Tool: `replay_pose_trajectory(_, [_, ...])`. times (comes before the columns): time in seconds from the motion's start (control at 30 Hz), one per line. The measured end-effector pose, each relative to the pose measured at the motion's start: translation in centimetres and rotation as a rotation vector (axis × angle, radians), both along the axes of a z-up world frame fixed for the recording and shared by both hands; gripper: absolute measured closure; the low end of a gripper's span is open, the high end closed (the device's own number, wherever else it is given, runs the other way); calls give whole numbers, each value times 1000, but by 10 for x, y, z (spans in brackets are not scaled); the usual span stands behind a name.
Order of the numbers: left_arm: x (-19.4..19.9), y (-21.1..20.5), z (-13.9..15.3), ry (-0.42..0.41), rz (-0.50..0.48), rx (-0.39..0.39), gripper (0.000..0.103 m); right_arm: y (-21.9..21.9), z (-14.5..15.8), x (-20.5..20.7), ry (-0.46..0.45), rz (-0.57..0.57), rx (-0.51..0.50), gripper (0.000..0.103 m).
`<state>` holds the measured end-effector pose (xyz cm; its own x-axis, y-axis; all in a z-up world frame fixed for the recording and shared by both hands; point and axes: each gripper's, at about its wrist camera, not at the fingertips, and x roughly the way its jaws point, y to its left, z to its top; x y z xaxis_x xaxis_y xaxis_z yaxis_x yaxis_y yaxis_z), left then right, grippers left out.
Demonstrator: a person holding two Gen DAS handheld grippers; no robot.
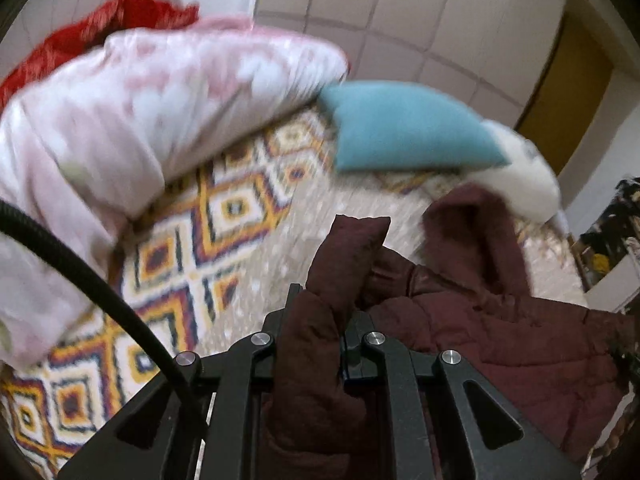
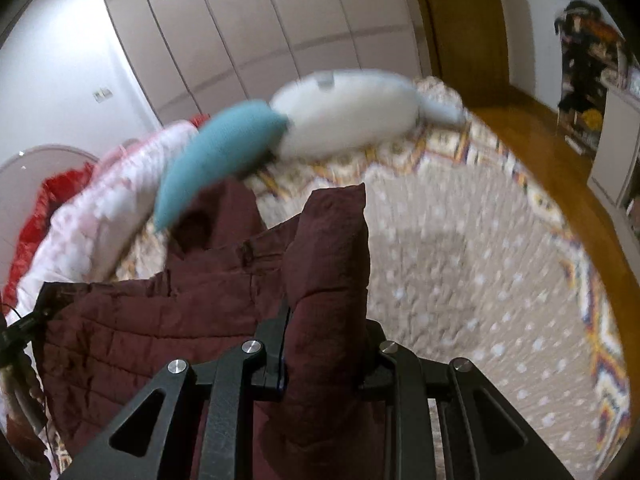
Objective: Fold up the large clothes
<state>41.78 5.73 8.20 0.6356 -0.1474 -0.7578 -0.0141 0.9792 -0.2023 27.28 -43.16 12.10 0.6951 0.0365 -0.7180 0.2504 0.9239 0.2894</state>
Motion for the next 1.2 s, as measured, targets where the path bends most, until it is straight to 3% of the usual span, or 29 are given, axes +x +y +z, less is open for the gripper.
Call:
replay_pose_trajectory(0.07, [-2, 12, -9, -18, 5, -39, 89, -9, -6, -6, -18, -5, 37, 78])
replay_pose_trajectory(0.17, [-9, 24, 1, -39, -4, -107, 89, -18, 4, -23, -59, 5, 106, 79])
replay_pose_trajectory(0.37, [-85, 37, 78, -181, -92, -178, 89, -3, 65, -95, -171, 81, 172, 79])
replay_pose_trajectory(0.47, [-155, 58, 126, -271, -140, -252, 89, 5, 104, -162, -251, 126, 194, 78])
replay_pose_trajectory(0.57, [-231, 79, 156, -340, -169, -285, 89, 12, 134, -239, -323, 157, 211, 78])
replay_pose_trajectory(0.67, [-299, 99, 163, -353, -185, -321, 88, 19, 147, -313, -353, 189, 228, 78])
replay_pose_trajectory(0.77, [-373, 122, 156, -350, -195, -338, 85, 31, 137, -377, -325, 231, 235, 78])
replay_pose_trajectory(0.9, [-464, 156, 130, -330, -181, -273, 75, 56, 93, -456, -214, 318, 232, 73])
replay_pose_trajectory(1.0, [-514, 180, 118, -320, -146, -185, 55, 73, 65, -494, -79, 368, 160, 62])
replay_pose_trajectory(1.03, [-523, 186, 118, -315, -137, -154, 53, 76, 61, -502, -50, 379, 145, 59])
replay_pose_trajectory(1.1, [-542, 196, 123, -318, -118, -77, 53, 74, 66, -516, -57, 389, 130, 58])
replay_pose_trajectory(1.2, [-557, 202, 140, -358, -97, 5, 51, 54, 109, -536, -181, 375, 163, 46])
